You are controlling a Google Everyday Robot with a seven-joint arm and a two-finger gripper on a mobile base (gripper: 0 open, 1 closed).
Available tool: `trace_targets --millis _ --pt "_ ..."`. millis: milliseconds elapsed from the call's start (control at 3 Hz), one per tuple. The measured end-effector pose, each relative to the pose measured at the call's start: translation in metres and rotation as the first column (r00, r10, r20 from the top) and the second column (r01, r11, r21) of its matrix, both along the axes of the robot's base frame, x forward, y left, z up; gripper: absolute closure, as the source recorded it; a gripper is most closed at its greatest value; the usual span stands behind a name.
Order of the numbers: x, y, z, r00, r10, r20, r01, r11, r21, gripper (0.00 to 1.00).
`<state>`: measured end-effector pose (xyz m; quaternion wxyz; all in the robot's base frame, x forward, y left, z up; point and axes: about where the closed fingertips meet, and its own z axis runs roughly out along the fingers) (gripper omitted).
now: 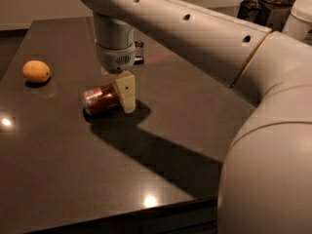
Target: Place coke can upright
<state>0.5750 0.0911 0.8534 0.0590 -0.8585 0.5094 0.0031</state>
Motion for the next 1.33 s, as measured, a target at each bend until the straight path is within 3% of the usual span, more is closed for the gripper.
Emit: trace_targets --millis 333,667,1000,1333 --pt "0.0 0.004 -0.003 0.9999 0.009 -0.008 -0.009 1.0 -0.02 0.39" --pt "0.003 0.002 0.007 0.9998 0.013 0.013 -0.012 1.0 -0.024 0.7" --pt "0.021 -0.018 0.038 0.9931 0.039 0.111 -0.039 0.999 -0.01 0.94" --pt "0.037 -0.044 0.065 0.9621 0.122 0.244 -0.118 0.993 -0.028 1.0"
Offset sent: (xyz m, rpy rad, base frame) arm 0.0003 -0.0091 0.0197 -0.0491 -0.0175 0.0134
